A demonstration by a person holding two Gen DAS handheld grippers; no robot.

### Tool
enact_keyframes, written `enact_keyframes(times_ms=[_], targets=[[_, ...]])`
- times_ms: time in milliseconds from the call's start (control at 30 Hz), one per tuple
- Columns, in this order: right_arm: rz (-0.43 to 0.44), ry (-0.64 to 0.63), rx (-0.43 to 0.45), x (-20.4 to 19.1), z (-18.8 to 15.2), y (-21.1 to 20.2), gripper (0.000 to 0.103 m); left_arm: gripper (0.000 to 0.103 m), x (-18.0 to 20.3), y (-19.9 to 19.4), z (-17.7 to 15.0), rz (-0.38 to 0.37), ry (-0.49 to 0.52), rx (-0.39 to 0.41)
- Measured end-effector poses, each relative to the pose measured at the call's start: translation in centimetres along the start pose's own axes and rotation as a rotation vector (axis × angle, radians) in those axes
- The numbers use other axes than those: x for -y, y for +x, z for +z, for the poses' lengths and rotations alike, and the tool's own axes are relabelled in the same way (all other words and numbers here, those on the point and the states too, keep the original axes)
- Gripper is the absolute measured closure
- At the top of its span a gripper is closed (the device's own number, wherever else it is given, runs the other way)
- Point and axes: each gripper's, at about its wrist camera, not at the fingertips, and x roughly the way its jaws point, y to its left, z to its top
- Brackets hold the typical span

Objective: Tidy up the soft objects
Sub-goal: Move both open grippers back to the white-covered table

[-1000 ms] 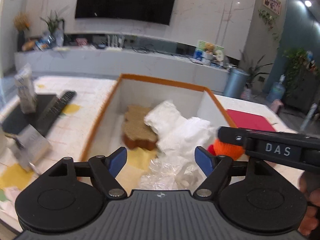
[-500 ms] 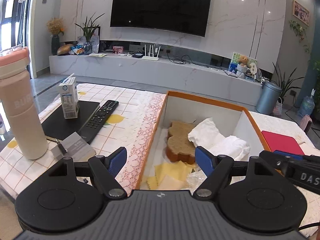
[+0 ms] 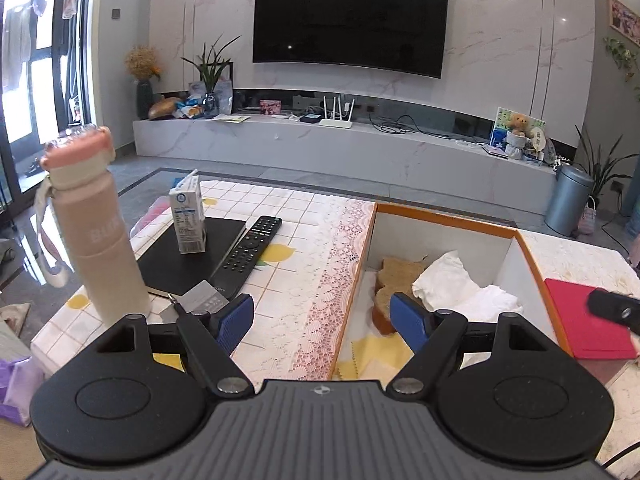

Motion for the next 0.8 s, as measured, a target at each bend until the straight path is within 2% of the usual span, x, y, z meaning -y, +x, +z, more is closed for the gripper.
enact_keyframes(times_ms=[133, 233, 400, 533, 633, 700, 800], targets=[[-0.015, 0.034, 0.063, 2.1, 2.3, -3.0, 0.071, 0.012, 0.8, -2.2, 1.2, 0.003, -0.005, 0.037], [-0.062, 0.006, 0.117, 3.9, 4.5, -6.0, 0.071, 0.012, 1.6, -3.9, 1.9, -0.017, -0.021, 0.065], [-0.18, -0.08, 0.197, 7.6, 7.7, -11.4, 0.071, 0.012, 4.2, -6.3, 2.5, -0.082, -0.02, 0.1], [-0.303, -0.083, 0.229, 12.2, 9.3, -14.9, 0.069, 0.012, 7.0, -8.5, 2.6, -0.139, -0.019, 0.142], [-0.378, -0.038, 0.255, 16.2, 9.4, -16.8, 0.063, 0.012, 9.7, -9.6, 2.7, -0.175, 0.02, 0.173], [-0.425, 0.031, 0.275, 19.0, 8.6, -17.6, 0.063, 0.012, 11.9, -9.7, 2.6, -0.189, 0.05, 0.181], [-0.464, 0.16, 0.273, 23.2, 6.9, -17.5, 0.06, 0.012, 15.6, -9.4, 2.0, -0.175, 0.092, 0.187]])
